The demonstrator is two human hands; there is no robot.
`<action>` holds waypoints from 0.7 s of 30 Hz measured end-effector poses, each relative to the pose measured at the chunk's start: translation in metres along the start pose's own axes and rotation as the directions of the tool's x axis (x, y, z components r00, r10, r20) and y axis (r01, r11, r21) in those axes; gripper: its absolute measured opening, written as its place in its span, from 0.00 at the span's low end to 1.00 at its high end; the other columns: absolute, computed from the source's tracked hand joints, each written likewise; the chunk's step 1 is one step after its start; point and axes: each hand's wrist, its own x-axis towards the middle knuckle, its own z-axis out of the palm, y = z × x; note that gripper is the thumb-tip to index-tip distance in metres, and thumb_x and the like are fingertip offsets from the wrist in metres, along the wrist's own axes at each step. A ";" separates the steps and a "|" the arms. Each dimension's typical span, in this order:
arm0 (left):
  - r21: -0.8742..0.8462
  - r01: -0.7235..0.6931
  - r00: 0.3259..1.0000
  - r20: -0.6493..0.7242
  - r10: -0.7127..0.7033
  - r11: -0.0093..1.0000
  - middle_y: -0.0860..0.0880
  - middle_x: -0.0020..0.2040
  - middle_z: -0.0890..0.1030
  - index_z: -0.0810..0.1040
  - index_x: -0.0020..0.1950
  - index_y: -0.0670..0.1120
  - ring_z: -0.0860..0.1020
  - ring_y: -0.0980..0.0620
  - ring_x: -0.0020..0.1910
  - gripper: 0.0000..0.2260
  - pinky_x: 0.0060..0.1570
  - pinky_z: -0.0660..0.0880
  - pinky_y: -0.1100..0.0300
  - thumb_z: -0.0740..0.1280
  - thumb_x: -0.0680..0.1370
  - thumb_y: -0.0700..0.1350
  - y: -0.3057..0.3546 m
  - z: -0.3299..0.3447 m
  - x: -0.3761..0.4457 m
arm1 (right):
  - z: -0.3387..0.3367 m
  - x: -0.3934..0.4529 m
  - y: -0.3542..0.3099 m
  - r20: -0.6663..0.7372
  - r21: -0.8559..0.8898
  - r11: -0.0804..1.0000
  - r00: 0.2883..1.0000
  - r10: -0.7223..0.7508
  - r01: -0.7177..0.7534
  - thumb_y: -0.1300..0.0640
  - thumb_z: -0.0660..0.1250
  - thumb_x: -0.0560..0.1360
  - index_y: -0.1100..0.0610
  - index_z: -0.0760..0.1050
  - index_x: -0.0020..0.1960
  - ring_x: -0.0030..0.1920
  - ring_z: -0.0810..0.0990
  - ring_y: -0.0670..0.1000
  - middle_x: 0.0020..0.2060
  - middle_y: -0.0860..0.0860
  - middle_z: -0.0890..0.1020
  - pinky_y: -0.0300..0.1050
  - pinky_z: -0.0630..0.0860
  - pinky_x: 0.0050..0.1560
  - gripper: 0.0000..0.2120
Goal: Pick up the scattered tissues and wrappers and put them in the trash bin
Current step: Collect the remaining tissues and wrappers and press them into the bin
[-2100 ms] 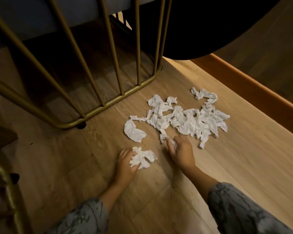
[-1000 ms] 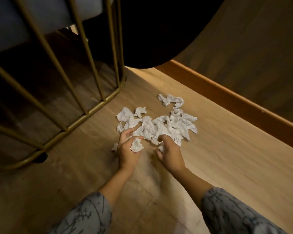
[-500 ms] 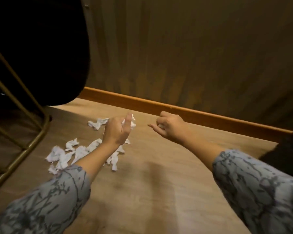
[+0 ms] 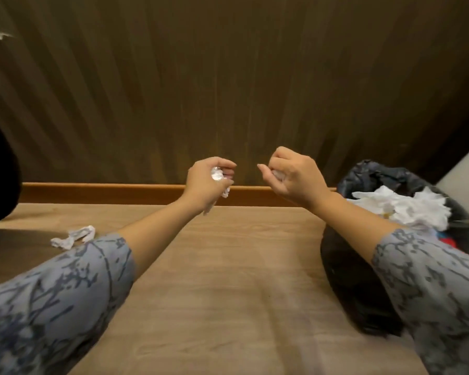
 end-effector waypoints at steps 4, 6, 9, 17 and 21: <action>-0.139 0.050 0.998 0.052 -0.043 0.989 0.53 0.46 0.81 0.79 0.56 0.50 0.81 0.55 0.45 0.16 0.43 0.79 0.63 0.76 0.70 0.46 0.043 0.077 0.012 | -0.045 -0.044 0.054 -0.088 0.011 0.983 0.979 0.182 -0.182 0.52 0.59 0.81 0.59 0.76 0.35 0.31 0.71 0.47 0.34 0.51 0.74 0.41 0.67 0.27 0.19; -0.176 0.050 0.997 0.066 -0.039 0.983 0.54 0.45 0.82 0.79 0.54 0.51 0.81 0.55 0.44 0.15 0.43 0.80 0.61 0.75 0.70 0.54 0.065 0.119 0.013 | -0.067 -0.067 0.080 -0.108 0.032 0.957 0.951 0.291 -0.289 0.51 0.54 0.81 0.58 0.73 0.34 0.32 0.71 0.48 0.33 0.51 0.73 0.42 0.66 0.29 0.21; -0.329 0.102 0.992 0.109 -0.070 0.939 0.54 0.45 0.82 0.80 0.50 0.51 0.80 0.56 0.48 0.13 0.48 0.79 0.58 0.71 0.73 0.58 0.098 0.179 0.014 | -0.094 -0.097 0.115 -0.161 0.060 0.887 0.873 0.461 -0.458 0.50 0.51 0.81 0.56 0.71 0.34 0.33 0.70 0.46 0.34 0.50 0.72 0.40 0.64 0.32 0.21; -0.429 0.053 0.972 0.230 0.052 0.902 0.49 0.58 0.77 0.73 0.63 0.45 0.75 0.52 0.58 0.15 0.54 0.72 0.61 0.65 0.78 0.47 0.160 0.286 0.013 | -0.128 -0.150 0.164 -0.131 0.081 0.743 0.732 0.669 -0.665 0.47 0.49 0.80 0.56 0.77 0.41 0.45 0.75 0.51 0.39 0.51 0.78 0.58 0.71 0.52 0.22; 0.231 -0.205 0.744 0.668 -0.002 0.951 0.44 0.79 0.50 0.48 0.78 0.48 0.43 0.41 0.77 0.29 0.73 0.41 0.38 0.56 0.79 0.44 0.143 0.308 0.019 | -0.129 -0.173 0.169 0.285 -0.320 0.729 0.672 0.683 -0.605 0.47 0.47 0.82 0.52 0.68 0.70 0.74 0.59 0.59 0.70 0.54 0.69 0.67 0.44 0.73 0.21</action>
